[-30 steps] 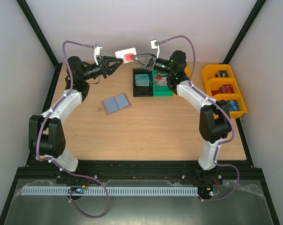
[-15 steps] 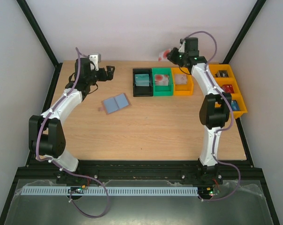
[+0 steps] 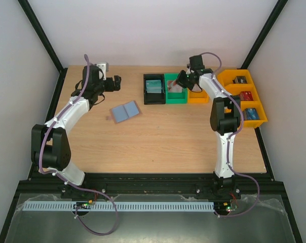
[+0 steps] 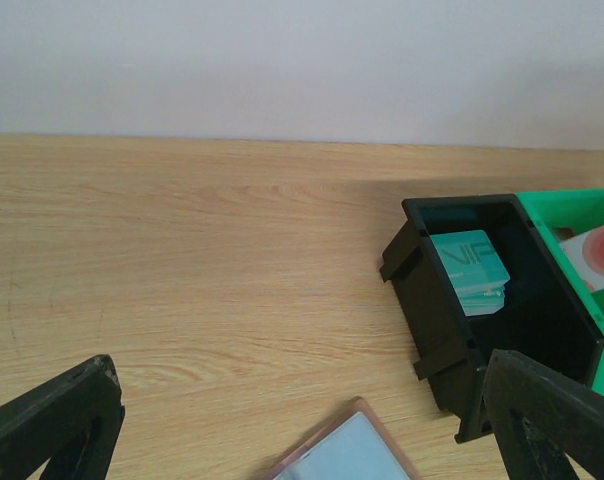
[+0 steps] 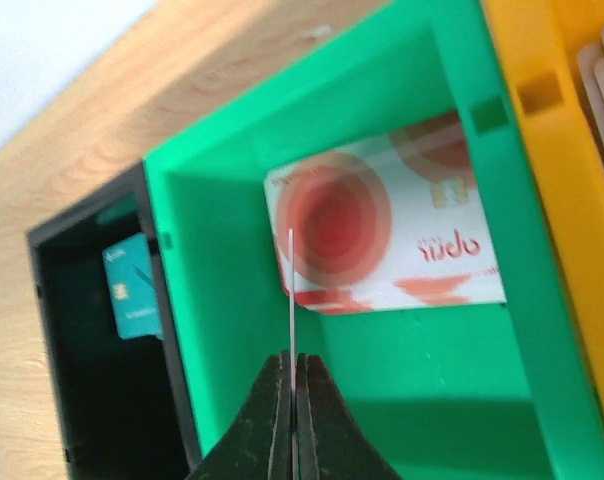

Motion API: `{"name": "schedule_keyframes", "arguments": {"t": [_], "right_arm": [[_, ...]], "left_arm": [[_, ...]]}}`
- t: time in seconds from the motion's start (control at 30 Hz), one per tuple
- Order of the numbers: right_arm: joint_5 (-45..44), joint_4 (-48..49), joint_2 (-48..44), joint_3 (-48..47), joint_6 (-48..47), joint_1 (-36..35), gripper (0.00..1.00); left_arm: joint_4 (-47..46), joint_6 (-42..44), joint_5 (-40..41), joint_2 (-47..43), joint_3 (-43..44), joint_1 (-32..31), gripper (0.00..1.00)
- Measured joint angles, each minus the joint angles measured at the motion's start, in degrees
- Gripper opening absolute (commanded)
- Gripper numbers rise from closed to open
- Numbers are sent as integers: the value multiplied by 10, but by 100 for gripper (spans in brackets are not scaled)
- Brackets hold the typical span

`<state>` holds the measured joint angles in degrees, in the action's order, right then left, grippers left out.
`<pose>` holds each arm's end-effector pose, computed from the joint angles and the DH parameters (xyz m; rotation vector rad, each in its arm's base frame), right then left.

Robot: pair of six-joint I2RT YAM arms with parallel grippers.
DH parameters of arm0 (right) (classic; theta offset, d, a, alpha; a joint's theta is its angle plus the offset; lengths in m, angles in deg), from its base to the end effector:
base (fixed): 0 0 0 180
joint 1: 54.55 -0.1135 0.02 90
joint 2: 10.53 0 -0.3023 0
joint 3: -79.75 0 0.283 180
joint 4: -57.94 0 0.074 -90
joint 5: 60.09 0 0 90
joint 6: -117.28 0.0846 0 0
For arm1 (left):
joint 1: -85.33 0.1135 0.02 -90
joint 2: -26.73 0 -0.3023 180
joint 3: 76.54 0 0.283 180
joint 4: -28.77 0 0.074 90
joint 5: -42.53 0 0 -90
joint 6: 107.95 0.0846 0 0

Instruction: Take the credit cards out of the card holder

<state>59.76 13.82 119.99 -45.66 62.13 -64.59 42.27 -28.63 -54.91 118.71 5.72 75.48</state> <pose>0.5781 0.1451 0.2065 0.2960 2.5013 0.9731 0.4459 -0.0885 0.3056 0.0708 1.9890 -0.3608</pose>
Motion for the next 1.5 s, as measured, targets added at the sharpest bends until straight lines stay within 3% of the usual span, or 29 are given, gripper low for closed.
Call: {"name": "schedule_keyframes", "arguments": {"t": [0.47,1.03,1.3,1.5], "right_arm": [[23,89,15,0,46,0,3],[-70,38,43,-80,3,-1,52],[-161,3,37,-127,-42,-11,54],[-140,1,7,-124,-142,-52,51]], "left_arm": [[1,13,0,0,0,0,100],[5,15,1,0,0,0,100],[8,1,10,0,-3,0,99],[40,-61,12,14,-16,9,99]]}}
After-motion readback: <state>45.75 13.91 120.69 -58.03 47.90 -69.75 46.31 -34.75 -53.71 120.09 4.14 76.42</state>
